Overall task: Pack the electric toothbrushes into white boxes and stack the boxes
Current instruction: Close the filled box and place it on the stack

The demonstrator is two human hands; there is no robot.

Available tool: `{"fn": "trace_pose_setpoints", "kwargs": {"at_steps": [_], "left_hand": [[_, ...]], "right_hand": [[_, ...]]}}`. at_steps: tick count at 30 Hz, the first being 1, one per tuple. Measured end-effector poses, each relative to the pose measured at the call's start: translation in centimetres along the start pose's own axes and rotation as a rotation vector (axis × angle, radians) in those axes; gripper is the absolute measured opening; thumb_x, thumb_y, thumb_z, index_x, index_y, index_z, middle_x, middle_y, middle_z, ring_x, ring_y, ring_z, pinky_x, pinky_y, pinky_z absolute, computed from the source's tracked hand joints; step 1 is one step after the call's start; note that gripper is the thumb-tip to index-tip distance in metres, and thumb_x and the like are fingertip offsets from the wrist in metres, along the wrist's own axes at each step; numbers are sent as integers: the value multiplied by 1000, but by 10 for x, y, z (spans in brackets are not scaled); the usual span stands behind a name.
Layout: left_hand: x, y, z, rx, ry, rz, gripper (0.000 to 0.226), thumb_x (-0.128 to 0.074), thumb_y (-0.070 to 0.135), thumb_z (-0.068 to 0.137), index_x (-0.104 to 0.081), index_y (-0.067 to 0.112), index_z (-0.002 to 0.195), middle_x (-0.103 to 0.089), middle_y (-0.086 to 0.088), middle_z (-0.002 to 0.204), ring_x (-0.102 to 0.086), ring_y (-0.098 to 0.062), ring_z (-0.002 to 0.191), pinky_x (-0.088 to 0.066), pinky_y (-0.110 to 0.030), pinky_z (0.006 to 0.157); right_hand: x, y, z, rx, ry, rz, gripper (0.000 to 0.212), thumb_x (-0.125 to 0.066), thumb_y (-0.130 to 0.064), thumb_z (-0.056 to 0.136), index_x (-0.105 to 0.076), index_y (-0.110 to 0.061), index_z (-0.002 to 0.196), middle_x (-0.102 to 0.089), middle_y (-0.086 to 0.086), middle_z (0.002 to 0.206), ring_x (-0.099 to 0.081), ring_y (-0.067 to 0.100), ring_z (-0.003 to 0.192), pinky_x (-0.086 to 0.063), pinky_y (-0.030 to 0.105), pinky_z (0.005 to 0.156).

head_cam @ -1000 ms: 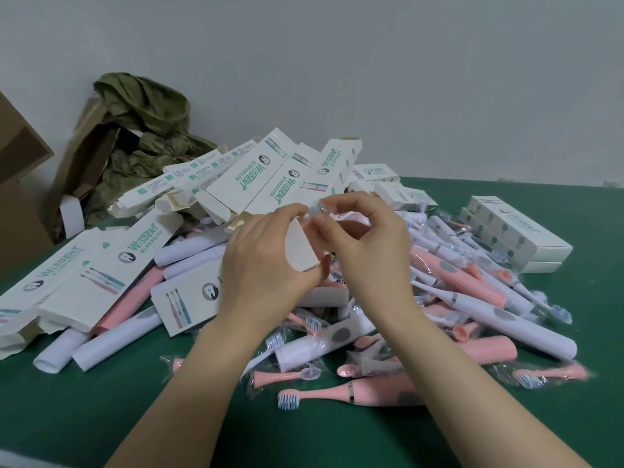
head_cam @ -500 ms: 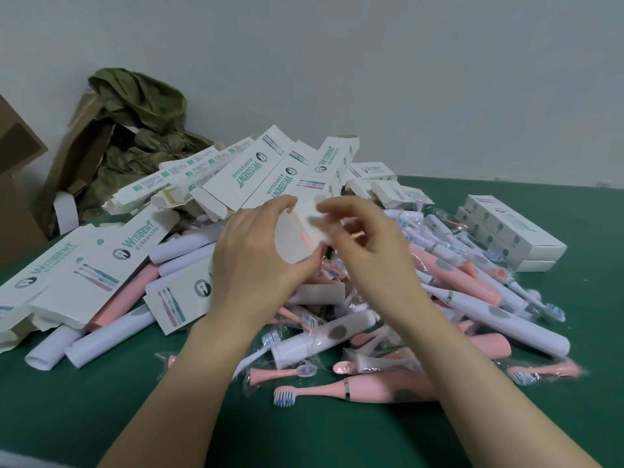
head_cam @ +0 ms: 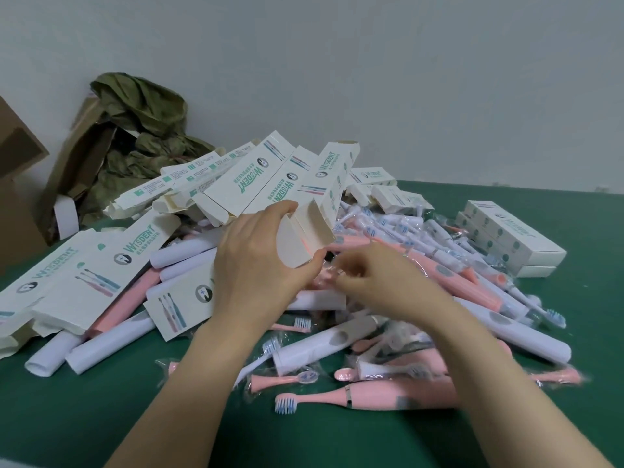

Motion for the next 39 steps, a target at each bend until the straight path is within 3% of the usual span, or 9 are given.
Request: {"fn": "trace_pose_setpoints", "kwargs": {"at_steps": [5, 8, 11, 15, 20, 26, 31, 35, 39], "left_hand": [[-8, 1, 0, -11, -44, -32, 58, -84, 26, 60, -63, 9, 111, -66, -5, 97, -45, -15, 91, -32, -27, 78], [-14, 4, -1, -2, -74, -21, 58, -88, 25, 55, -65, 8, 105, -66, -6, 87, -43, -14, 85, -30, -26, 70], [-15, 3, -1, 23, -79, -27, 57, -85, 34, 56, -65, 7, 102, -63, -5, 82, -48, -19, 82, -25, -23, 63], [-11, 3, -3, -5, -47, -28, 53, -82, 31, 62, -65, 11, 108, -65, -3, 87, -47, -15, 85, -32, -24, 70], [-11, 2, -2, -7, -68, -38, 55, -85, 27, 60, -64, 13, 109, -65, -2, 92, -45, -12, 89, -31, -23, 73], [-17, 4, -2, -26, -132, -30, 52, -73, 36, 64, -64, 19, 111, -67, 5, 92, -51, -14, 87, -32, -22, 73], [-13, 6, -2, -18, -81, -46, 52, -76, 32, 62, -64, 12, 109, -67, -1, 90, -49, -13, 87, -33, -22, 74], [-8, 3, -2, 13, -46, -24, 59, -85, 24, 58, -64, 9, 111, -67, -5, 94, -47, -13, 91, -33, -23, 77], [-8, 6, -2, 12, -50, -39, 58, -86, 19, 58, -64, 8, 111, -67, -6, 94, -48, -13, 91, -35, -25, 79]], "right_hand": [[72, 14, -22, 54, 682, 518, 13, -54, -19, 94, -65, -16, 89, -61, 0, 72, -56, 10, 57, -45, 37, 53], [56, -22, -24, 255, 551, 641, 9, -58, -16, 90, -67, -14, 88, -61, 6, 71, -57, 23, 55, -48, 42, 50], [29, -36, -11, 233, 391, 526, 9, -60, -17, 87, -68, -13, 88, -60, 13, 66, -54, 33, 61, -49, 44, 60], [23, -12, -5, 103, 403, 497, 11, -59, -13, 87, -54, -20, 93, -67, 11, 72, -59, 21, 61, -49, 32, 61], [39, -7, -7, 184, 354, 264, 13, -66, -14, 87, -58, -22, 81, -61, -6, 68, -51, 8, 61, -39, 16, 60], [40, -29, -6, 310, 394, -89, 13, -58, -2, 89, -66, -11, 91, -57, 0, 89, -49, 12, 77, -38, 27, 70], [39, -43, 2, 272, 488, 238, 14, -71, -9, 82, -70, -15, 95, -51, 0, 96, -48, -10, 75, -36, 3, 73], [30, -20, -1, 112, 459, 892, 34, -72, -5, 80, -57, -21, 106, -65, -1, 97, -67, 8, 78, -56, 22, 69], [32, -15, -8, 183, 529, 816, 18, -64, -1, 86, -63, -16, 96, -69, -4, 90, -68, 8, 80, -54, 21, 73]]}}
Point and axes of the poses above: each hand's wrist, its own z-axis towards the middle knuckle, its own x-axis out of the back of the hand, y = z × x, the point moved 8 cm from there along z, towards the middle knuckle
